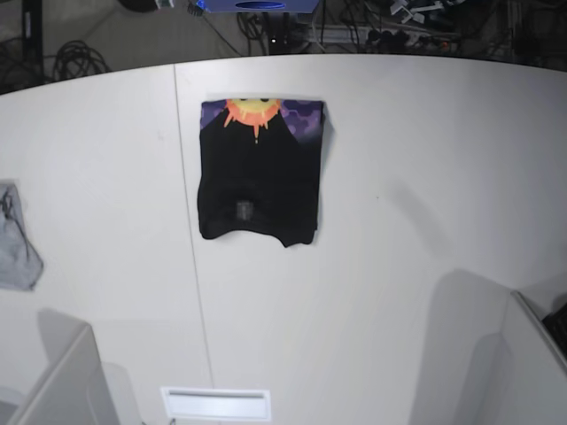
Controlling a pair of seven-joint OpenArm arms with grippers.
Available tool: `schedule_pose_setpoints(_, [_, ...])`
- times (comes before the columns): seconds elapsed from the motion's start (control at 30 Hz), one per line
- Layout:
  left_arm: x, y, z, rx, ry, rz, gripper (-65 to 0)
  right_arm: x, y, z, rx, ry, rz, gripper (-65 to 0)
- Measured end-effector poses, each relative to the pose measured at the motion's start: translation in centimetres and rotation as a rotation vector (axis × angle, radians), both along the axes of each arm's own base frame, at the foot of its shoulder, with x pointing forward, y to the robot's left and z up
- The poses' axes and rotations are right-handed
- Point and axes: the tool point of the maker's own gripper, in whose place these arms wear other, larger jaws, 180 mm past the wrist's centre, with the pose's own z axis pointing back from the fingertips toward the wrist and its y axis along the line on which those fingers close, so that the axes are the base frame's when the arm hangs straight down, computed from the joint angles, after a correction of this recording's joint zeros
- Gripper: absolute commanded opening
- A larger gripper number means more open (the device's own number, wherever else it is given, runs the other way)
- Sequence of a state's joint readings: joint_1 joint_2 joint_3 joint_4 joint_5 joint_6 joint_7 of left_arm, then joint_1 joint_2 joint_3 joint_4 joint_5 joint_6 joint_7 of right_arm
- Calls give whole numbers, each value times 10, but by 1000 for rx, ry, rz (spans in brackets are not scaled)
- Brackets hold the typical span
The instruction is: Fold the T-shirt properly
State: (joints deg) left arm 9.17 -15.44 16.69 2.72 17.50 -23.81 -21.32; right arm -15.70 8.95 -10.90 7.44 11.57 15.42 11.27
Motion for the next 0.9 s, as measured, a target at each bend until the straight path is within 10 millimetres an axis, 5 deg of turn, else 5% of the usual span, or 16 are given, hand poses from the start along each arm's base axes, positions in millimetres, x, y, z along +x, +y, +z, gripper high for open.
schedule_pose_setpoints(0.17, [2, 0, -5, 52, -30, -31, -650, 8, 0, -2, 2, -6, 12, -650])
schedule_pose_setpoints(0.37, [20, -44, -14, 16, -99, -31, -650, 44, 10, -7, 34, -63, 126, -650])
schedule_pose_setpoints(0.63, [23, -33, -15, 69, -128, -49, -650, 17, 13, -4, 52, -4, 200, -650])
schedule_pose_setpoints(0.9, [19, -34, -15, 66, -122, -64, -650, 42, 16, -7, 54, -59, 190, -650])
